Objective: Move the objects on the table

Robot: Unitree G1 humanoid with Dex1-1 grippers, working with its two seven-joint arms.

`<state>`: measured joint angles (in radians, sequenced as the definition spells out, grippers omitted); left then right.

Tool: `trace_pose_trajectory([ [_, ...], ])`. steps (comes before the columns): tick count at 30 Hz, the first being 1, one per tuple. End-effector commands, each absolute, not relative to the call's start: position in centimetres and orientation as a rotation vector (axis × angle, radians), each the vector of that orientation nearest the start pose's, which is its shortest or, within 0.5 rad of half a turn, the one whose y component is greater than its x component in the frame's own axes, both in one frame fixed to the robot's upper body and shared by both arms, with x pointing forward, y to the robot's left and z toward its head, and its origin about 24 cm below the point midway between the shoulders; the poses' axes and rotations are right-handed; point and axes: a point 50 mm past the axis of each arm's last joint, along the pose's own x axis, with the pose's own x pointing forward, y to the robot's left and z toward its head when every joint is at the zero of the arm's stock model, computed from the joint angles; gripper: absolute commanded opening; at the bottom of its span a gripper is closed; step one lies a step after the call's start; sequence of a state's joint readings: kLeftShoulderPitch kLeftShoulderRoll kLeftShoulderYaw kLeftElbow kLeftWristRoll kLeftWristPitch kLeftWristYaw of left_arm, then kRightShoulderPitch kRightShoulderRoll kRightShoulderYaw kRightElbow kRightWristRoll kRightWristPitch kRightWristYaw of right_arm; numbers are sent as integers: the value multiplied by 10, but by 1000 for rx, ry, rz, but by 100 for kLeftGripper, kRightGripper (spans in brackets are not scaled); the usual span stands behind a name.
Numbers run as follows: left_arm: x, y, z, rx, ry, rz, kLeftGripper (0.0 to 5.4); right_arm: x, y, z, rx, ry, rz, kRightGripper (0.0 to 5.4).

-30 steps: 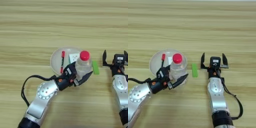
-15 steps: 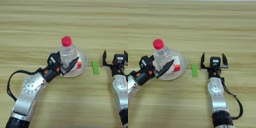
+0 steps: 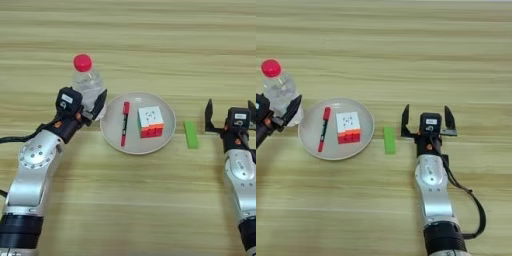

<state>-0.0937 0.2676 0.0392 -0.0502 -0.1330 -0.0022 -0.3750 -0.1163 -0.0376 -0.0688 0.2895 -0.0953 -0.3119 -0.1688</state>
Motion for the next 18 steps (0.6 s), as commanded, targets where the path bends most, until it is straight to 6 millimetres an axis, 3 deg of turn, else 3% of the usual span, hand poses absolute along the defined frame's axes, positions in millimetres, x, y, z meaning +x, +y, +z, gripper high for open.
trace_pose_trajectory([
  [1,279,194,92,180,-142,-292,307,269,-170,33,-117,-124,-191,540],
  [18,289,203,66,201,-41,-219,307,268,-169,33,-116,-123,-191,540],
])
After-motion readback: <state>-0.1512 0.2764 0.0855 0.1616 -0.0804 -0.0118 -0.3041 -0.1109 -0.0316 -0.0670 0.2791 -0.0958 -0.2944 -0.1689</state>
